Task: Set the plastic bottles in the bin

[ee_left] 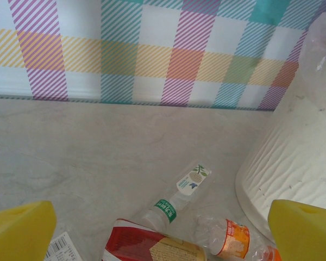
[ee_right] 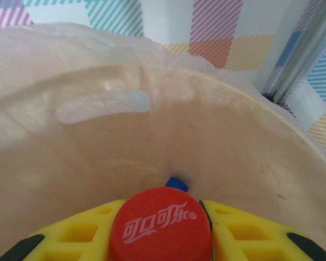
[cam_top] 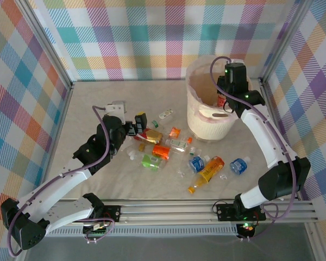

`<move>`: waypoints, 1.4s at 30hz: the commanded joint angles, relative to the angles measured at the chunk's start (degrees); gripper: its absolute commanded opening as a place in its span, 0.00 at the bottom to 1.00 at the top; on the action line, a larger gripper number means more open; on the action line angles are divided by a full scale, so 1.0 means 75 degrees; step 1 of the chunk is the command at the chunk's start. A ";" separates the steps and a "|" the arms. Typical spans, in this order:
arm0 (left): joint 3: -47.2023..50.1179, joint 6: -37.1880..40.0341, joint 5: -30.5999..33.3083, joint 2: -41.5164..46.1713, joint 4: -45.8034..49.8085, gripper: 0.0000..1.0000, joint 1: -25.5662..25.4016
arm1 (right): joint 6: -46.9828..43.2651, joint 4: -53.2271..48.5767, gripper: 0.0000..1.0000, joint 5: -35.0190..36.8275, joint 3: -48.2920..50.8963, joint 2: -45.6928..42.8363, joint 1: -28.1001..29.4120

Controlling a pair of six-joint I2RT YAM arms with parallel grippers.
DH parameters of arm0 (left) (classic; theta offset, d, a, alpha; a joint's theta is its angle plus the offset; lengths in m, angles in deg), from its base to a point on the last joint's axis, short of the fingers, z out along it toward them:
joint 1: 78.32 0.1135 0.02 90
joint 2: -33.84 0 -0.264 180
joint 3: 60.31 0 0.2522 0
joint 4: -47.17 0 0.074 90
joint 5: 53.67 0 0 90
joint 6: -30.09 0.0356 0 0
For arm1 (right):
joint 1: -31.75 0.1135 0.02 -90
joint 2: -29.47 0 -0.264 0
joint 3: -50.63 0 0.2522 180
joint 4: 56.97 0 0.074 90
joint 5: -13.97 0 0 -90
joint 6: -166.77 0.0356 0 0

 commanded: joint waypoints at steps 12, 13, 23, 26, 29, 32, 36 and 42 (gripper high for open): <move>-0.0123 -0.0197 0.0064 0.0156 0.0168 1.00 0.0145 | 0.0595 -0.0670 1.00 -0.0311 -0.0375 0.0013 -0.0307; -0.0123 -0.0198 0.0064 0.0148 0.0168 1.00 0.0147 | 0.0595 -0.0754 1.00 -0.0355 -0.0436 -0.0036 -0.0307; -0.0086 -0.0212 0.0064 0.0161 0.0145 1.00 0.0193 | 0.0808 -0.1324 1.00 -0.0774 -0.0447 -0.1106 -0.0301; -0.0085 -0.0220 0.0065 0.0173 0.0127 1.00 0.0206 | 0.1052 -0.1560 1.00 -0.0741 -0.0404 -0.1573 -0.0301; -0.0053 -0.0212 0.0064 0.0173 0.0078 1.00 0.0217 | 0.1307 -0.2054 1.00 -0.0636 -0.0363 -0.2019 -0.0301; -0.0028 -0.0176 0.0048 0.0129 0.0017 1.00 0.0240 | 0.1839 -0.2890 1.00 -0.0234 -0.0229 -0.2447 -0.0305; -0.0006 -0.0131 0.0029 0.0027 -0.0073 1.00 0.0284 | 0.2446 -0.3861 1.00 0.0087 0.0421 -0.3141 -0.0304; 0.0117 -0.0040 0.0337 -0.0109 -0.0298 1.00 0.0305 | 0.3667 -0.5529 1.00 0.0665 0.1477 -0.4101 -0.0312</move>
